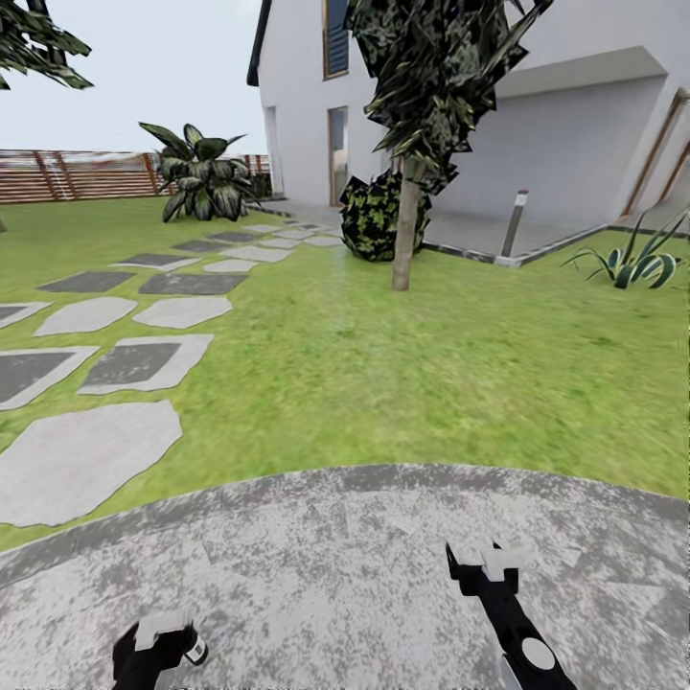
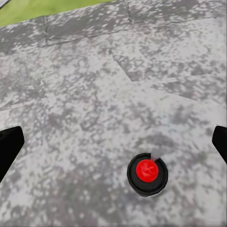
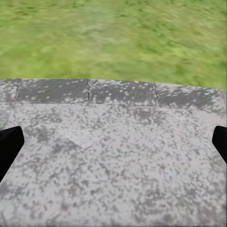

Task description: In the garden, pick up the pesticide atomizer on the floor and spray pesticide onto both trees until each tree trunk is fully covered.

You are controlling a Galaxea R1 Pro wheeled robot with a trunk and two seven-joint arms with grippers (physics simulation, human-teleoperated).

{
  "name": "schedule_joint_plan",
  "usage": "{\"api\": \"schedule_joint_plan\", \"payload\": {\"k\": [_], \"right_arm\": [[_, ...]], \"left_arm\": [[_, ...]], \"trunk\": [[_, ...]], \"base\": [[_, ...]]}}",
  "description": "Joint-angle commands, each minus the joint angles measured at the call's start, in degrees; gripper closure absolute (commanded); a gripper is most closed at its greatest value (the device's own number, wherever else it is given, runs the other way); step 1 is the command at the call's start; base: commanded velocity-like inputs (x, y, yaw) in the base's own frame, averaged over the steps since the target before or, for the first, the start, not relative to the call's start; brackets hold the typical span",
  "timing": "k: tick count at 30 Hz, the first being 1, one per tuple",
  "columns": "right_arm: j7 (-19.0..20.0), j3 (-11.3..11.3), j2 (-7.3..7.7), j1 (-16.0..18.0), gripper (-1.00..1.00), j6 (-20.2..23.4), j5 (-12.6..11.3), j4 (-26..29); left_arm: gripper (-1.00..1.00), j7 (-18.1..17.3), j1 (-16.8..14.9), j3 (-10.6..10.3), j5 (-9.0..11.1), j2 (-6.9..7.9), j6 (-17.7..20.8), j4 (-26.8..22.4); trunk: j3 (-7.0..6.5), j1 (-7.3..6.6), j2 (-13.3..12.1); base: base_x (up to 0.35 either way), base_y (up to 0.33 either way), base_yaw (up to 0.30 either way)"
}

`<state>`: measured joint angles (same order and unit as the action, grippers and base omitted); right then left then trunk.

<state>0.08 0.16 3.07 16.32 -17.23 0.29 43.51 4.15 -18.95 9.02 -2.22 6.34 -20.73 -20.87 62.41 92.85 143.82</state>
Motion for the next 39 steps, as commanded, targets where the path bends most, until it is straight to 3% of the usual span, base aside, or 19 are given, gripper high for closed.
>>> {"api": "schedule_joint_plan", "payload": {"k": [1,31,39], "right_arm": [[0.0,0.0,0.01,0.0,-1.00,-0.2,0.0,0.0],[0.0,0.0,0.01,0.0,-1.00,-0.2,0.1,0.1],[0.0,-0.1,0.01,0.0,-1.00,-0.2,0.1,0.1]], "left_arm": [[-1.00,0.1,0.0,0.1,-0.2,-0.01,-0.2,0.0],[-1.00,0.1,0.0,0.1,-0.2,0.07,-0.2,0.0],[-1.00,0.2,0.0,-0.1,-0.3,-0.33,-0.6,0.0]], "trunk": [[0.27,0.01,0.0],[6.83,0.78,0.4],[6.59,0.78,0.4]], "base": [[0.000,0.000,-0.045],[0.000,0.000,-0.032],[0.000,0.000,-0.241]]}}
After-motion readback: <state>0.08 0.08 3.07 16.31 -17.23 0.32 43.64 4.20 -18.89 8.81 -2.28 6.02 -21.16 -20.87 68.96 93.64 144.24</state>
